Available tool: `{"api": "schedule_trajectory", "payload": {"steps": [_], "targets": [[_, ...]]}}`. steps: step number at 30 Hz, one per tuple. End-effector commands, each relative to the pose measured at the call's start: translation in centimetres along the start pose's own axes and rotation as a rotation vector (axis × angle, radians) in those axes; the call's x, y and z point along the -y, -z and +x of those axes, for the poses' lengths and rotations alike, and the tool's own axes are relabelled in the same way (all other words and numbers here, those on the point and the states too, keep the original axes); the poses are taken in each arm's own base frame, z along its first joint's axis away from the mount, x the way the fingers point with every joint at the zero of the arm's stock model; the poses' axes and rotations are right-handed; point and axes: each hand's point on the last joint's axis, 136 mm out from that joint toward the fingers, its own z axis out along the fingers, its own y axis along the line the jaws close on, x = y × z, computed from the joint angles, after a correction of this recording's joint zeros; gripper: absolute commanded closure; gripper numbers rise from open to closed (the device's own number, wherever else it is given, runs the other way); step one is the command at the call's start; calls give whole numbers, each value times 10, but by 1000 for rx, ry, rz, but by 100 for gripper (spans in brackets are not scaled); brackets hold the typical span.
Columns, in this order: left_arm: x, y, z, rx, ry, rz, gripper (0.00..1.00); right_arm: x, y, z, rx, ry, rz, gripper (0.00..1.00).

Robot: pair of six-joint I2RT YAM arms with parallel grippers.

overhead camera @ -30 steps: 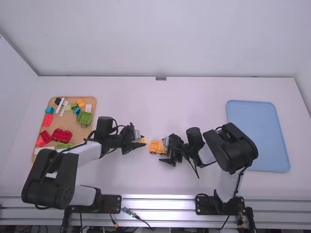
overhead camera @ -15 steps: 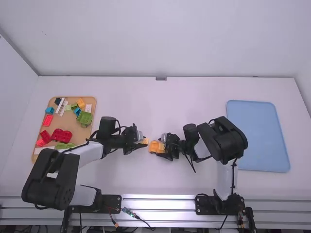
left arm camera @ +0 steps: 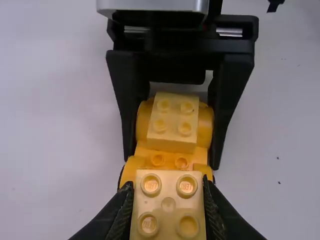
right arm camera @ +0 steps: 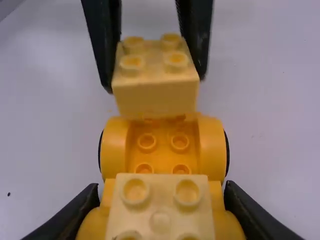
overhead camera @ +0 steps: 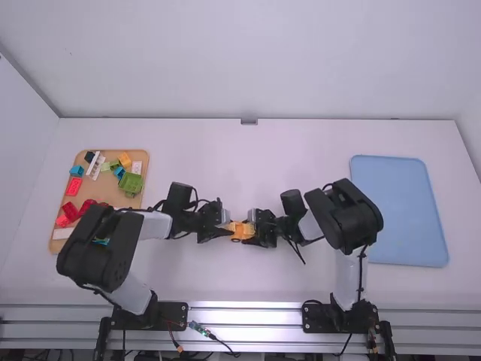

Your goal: Assemble lego blocks to make yellow taxi

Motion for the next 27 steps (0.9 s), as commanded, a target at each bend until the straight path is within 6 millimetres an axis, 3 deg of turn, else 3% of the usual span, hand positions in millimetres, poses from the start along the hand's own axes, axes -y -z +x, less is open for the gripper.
{"api": "schedule_trajectory", "payload": {"steps": [1, 12, 27], "targets": [[0, -7, -6, 14, -40, 35, 98, 0, -2, 4, -9, -1, -16, 74], [2, -16, -10, -12, -104, 41, 98, 0, 11, 7, 15, 22, -76, 72], [4, -31, -11, 6, -101, 53, 98, 7, 9, 13, -34, 5, -41, 71]]}}
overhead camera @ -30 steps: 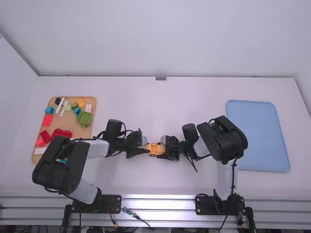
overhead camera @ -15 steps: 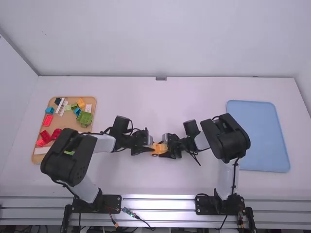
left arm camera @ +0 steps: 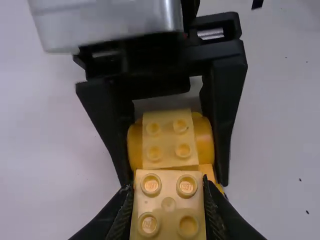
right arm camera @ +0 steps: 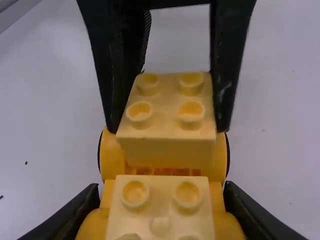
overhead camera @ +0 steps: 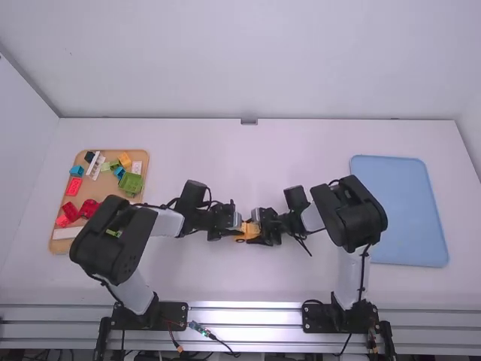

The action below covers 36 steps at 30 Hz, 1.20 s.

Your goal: Assemble lego blocks to make yellow taxi

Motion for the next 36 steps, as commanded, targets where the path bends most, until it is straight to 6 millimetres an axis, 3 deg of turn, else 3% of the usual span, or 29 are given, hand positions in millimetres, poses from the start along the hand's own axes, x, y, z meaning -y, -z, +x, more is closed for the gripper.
{"api": "schedule_trajectory", "payload": {"steps": [1, 15, 30, 32, 34, 36], "targets": [[4, -4, 1, 5, 27, 23, 98, 7, -1, 11, -54, -59, 37, 71], [-1, -5, -4, 21, 57, 9, 98, 11, -3, 10, -77, -54, 57, 76], [0, -8, 1, -18, 59, 0, 98, 8, 1, 7, -88, -45, 71, 75], [-1, -8, 1, -17, 59, -2, 92, 8, 1, 6, -88, -45, 70, 75], [-1, -8, 1, -16, 58, -2, 70, 8, 1, 6, -86, -45, 70, 74], [0, -9, 0, -16, 54, 2, 57, 8, 1, 6, -87, -45, 70, 75]]}}
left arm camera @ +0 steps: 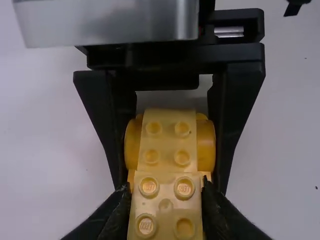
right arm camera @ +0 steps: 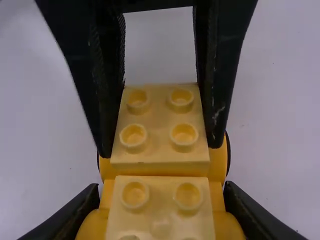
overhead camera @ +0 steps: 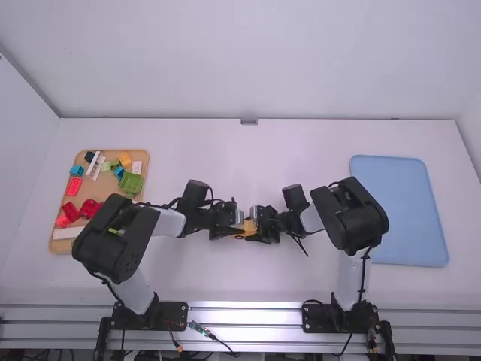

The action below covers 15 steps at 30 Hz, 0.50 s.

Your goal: Assemble lego blocks to make yellow taxi

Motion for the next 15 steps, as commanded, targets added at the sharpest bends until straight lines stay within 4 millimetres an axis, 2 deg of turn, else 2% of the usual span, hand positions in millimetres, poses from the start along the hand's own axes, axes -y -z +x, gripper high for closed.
{"api": "schedule_trajectory", "payload": {"steps": [1, 3, 4, 5, 10, 12, 13, 14, 15], "targets": [[7, -4, -2, 12, 5, 30, 42, 0, 2, 5, -37, -26, 20, 74], [6, -4, -3, 15, 0, 27, 37, 1, 2, 6, -37, -27, 21, 74], [4, -4, -4, 20, -5, 19, 11, 0, 2, 6, -37, -27, 21, 74], [2, -4, -5, 23, 0, 14, 8, 0, 2, 6, -37, -27, 21, 74], [-13, 6, -19, 56, 43, -41, 9, 0, 2, 6, -37, -31, 20, 73], [-15, 15, -26, 59, 41, -54, 17, 0, 2, 6, -37, -32, 20, 73], [-14, 18, -28, 58, 42, -56, 26, 0, 2, 6, -37, -31, 21, 74], [-14, 19, -29, 57, 45, -55, 40, 0, 2, 6, -37, -31, 21, 73], [-12, 21, -31, 50, 43, -54, 67, 0, 2, 6, -37, -31, 21, 73]]}}
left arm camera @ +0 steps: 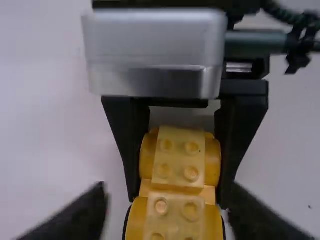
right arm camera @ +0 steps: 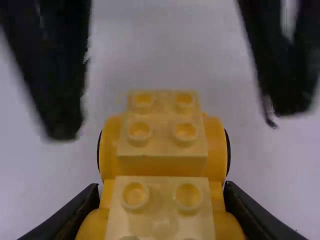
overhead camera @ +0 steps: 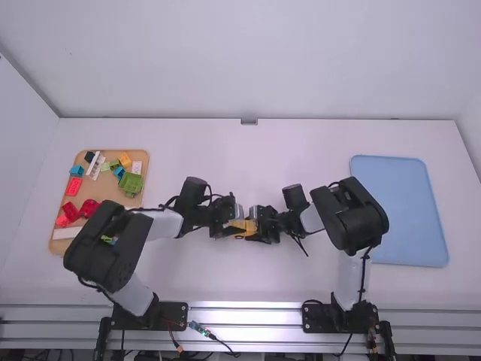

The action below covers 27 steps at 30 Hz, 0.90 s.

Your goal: Assemble lego blocks to make yellow taxi

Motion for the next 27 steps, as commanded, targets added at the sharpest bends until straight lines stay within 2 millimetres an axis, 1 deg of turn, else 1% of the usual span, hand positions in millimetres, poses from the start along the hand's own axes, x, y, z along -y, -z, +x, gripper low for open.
{"api": "schedule_trajectory", "payload": {"steps": [1, 2, 5, 8, 9, 11, 13, 17, 27], "targets": [[-1, 11, -16, 21, -34, -13, 88, 0, 2, 6, -36, -31, 20, 73], [1, 13, -16, 15, -48, -11, 98, 0, 2, 5, -36, -34, 20, 73], [5, 14, -17, 11, -76, 1, 98, 0, 2, 6, -36, -37, 20, 73], [3, 13, -6, -27, -52, -11, 98, 0, 2, 5, -35, -37, 20, 73], [3, 11, 0, -45, -40, -10, 98, 0, 2, 5, -35, -37, 20, 73], [4, 6, 6, -50, -32, 0, 98, 0, 2, 6, -36, -37, 20, 73], [6, 1, 7, -27, -29, 22, 98, 0, 2, 6, -35, -37, 20, 73], [7, -1, 9, -19, -21, 30, 98, 0, 2, 5, -35, -37, 19, 73], [8, -2, 14, -46, -7, 31, 98, -2, 2, 2, -16, -36, 8, 73]]}}
